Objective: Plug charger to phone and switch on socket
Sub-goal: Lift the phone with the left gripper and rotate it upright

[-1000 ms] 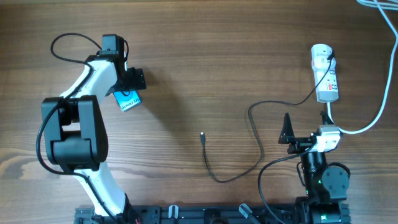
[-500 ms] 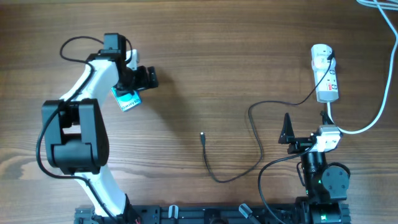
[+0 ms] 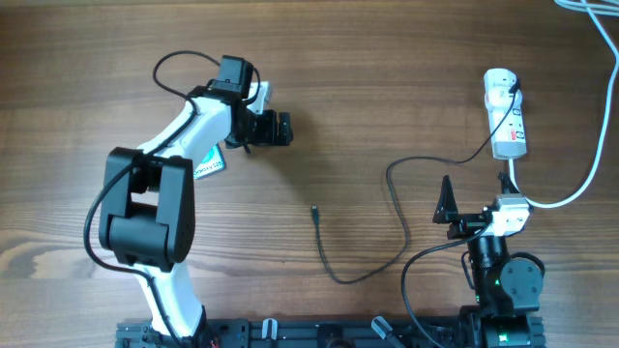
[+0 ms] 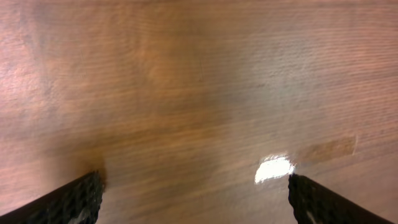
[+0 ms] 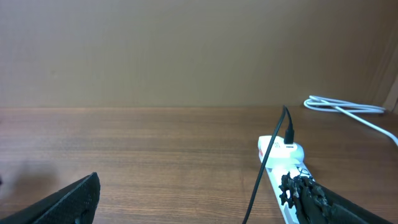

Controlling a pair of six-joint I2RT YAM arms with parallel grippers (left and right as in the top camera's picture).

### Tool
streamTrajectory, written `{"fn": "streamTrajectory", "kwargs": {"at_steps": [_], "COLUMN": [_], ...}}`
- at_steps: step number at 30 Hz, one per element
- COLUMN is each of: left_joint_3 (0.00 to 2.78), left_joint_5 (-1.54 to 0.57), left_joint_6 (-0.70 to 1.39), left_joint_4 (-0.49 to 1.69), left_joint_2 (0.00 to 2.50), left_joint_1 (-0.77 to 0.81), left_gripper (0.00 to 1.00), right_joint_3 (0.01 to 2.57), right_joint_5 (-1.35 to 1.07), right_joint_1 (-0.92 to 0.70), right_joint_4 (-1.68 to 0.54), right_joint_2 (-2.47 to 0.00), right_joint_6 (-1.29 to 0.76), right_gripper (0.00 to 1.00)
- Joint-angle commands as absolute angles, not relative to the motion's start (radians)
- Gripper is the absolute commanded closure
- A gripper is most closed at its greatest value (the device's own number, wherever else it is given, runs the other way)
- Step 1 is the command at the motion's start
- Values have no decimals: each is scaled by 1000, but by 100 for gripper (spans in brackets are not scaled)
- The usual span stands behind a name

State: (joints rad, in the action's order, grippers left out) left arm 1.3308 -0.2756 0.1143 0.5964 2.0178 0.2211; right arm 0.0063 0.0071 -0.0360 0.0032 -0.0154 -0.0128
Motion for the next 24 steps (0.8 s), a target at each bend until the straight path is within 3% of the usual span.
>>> {"fn": "streamTrajectory", "kwargs": {"at_steps": [1, 4, 12, 24], "left_joint_3": [1307, 1307, 1307, 1307], "left_joint_5": [-126, 28, 133, 402], "left_joint_6": [120, 120, 109, 111], "left_joint_4": [522, 398, 204, 172], "left_joint_2": [2059, 2059, 2059, 2059], "left_joint_1": [225, 218, 216, 116], "left_gripper": [0, 0, 0, 0], "right_joint_3": [5, 5, 5, 5], "right_joint_5": [-2, -2, -2, -2], "right_joint_1": [-40, -40, -40, -40], "right_joint_4": [7, 6, 7, 7], "right_joint_2": [-5, -5, -5, -5], "right_joint_6": [-2, -2, -2, -2], "right_gripper": [0, 0, 0, 0]}}
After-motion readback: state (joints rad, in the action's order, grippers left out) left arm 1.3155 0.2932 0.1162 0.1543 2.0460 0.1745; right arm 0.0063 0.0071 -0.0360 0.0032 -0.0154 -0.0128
